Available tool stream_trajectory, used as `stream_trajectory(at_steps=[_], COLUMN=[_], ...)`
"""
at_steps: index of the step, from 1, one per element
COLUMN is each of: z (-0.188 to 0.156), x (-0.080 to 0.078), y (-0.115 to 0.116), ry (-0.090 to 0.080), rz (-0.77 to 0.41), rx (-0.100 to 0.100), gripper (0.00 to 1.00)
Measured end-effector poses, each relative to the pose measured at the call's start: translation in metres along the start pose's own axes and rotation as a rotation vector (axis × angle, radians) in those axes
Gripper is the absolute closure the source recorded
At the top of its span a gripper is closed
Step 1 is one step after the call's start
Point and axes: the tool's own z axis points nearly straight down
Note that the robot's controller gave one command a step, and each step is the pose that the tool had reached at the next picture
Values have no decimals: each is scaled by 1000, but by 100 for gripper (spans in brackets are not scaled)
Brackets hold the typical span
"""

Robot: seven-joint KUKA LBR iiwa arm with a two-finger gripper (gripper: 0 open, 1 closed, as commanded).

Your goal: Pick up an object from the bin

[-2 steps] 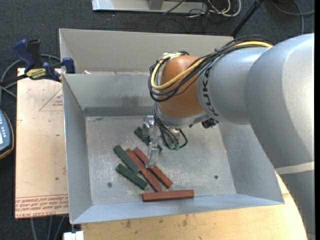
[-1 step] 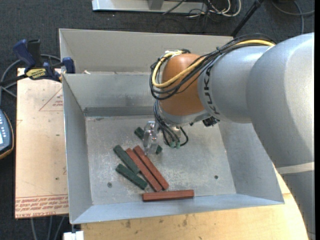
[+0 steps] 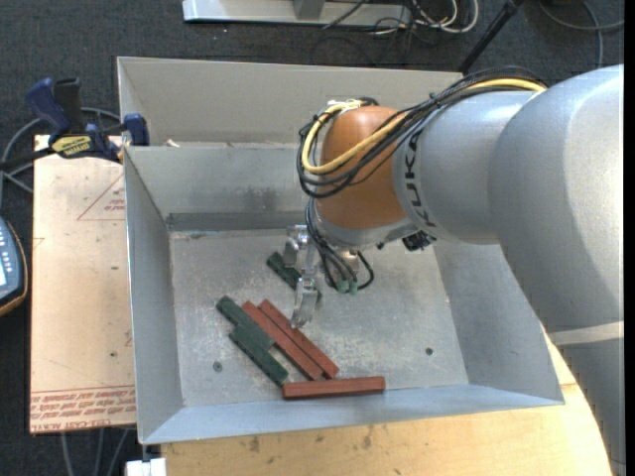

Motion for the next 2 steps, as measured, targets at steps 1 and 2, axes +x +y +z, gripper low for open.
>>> stream_trajectory(at_steps=[1, 2], z=[0, 0], x=[0, 0], y=[0, 0], ry=[0, 0], rz=[1, 1], rx=[0, 0], gripper=[100, 0])
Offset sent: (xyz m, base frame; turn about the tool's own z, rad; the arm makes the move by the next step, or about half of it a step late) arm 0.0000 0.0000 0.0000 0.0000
